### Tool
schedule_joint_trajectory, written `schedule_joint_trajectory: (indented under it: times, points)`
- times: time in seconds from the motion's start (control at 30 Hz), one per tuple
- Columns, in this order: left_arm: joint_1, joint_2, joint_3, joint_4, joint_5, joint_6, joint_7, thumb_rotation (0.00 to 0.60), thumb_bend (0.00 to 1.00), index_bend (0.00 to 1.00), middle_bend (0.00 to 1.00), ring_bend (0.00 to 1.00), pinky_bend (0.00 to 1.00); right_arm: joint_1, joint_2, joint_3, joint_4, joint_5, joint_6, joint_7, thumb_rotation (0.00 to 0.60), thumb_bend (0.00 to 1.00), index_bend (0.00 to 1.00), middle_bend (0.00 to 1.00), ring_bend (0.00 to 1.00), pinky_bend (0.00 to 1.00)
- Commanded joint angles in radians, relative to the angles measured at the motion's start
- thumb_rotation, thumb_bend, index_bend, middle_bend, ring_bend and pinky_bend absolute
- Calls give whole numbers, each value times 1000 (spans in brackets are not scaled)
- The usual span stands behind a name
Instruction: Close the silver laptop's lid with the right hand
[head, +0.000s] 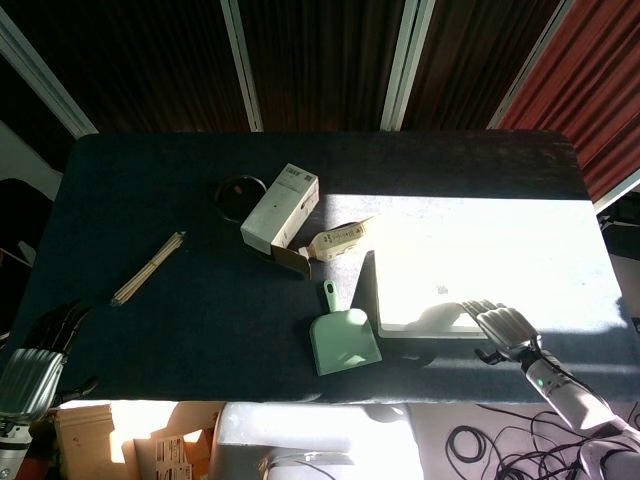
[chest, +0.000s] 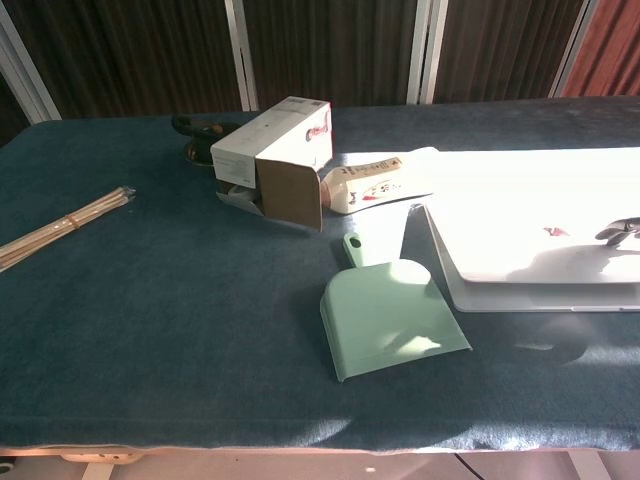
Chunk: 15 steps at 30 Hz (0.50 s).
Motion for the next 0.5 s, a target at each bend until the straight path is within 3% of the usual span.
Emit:
schedule_joint_trajectory:
  times: [0.03,0.5]
  points:
    - [0,0,0,0,0,-1,0,600,26,0,12,0,107,-3,-18,-2,28,-18,-18,32,600,297,0,96,57,197]
    - [1,2,0,-1,-1,3,-5,600,26,0,13,0,107,-6,-77,-4,138,-63,-74,135,600,298,0,95,57,197]
